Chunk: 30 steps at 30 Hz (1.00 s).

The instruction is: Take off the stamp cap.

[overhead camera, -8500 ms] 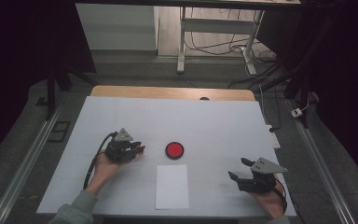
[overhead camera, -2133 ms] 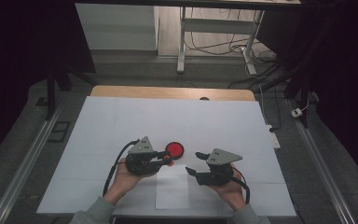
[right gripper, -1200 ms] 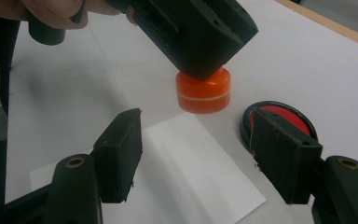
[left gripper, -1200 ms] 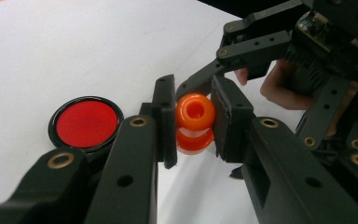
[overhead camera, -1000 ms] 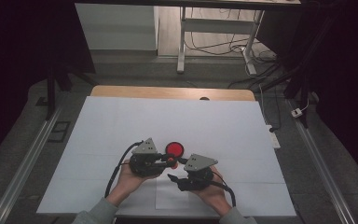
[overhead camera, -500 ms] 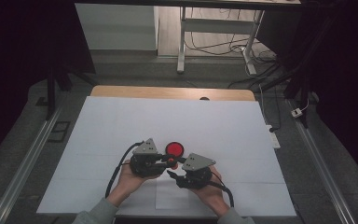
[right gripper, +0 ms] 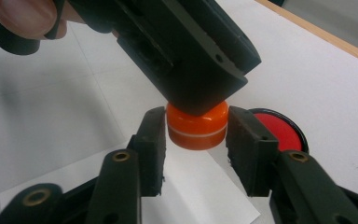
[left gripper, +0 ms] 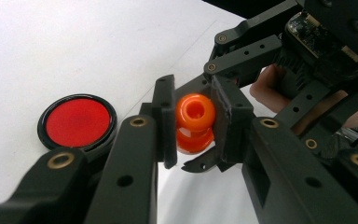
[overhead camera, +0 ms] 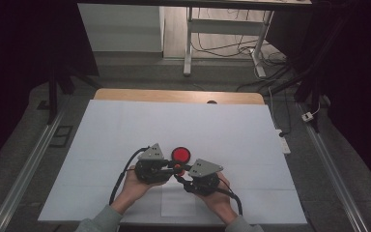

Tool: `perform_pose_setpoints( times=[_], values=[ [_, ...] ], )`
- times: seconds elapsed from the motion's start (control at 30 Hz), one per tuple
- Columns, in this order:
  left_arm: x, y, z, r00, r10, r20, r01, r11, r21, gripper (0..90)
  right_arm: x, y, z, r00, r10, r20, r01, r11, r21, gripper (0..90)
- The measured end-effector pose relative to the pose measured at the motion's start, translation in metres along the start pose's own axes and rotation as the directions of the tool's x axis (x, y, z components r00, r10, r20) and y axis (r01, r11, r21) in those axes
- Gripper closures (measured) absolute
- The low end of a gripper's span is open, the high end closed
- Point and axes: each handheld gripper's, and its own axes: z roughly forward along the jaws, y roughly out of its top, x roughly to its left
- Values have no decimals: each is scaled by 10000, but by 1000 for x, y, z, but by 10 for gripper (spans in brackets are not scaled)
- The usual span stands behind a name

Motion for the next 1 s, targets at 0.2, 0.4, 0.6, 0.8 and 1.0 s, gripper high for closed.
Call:
perform_pose_setpoints(
  times=[0.2,0.4,0.6,0.8,1.0],
  values=[
    [0,0,0,10000,5,-15,-5,10000,-6,720,0,0,0,10000,-61,-48,62,10000,52,631],
    [0,0,0,10000,-18,-11,18,10000,2,720,1,0,0,10000,-51,-63,52,9999,125,637],
    [0,0,-1,10000,-9,-22,9,10000,-13,720,1,0,0,10000,-52,-13,52,10000,67,643],
    [-1,-1,-1,10000,-50,-22,50,10000,-57,721,2,0,0,10000,-59,53,59,10000,70,645],
    [0,-1,-1,10000,-92,14,93,9999,-51,721,2,-1,0,10000,2,59,-3,10000,59,645]
  ],
)
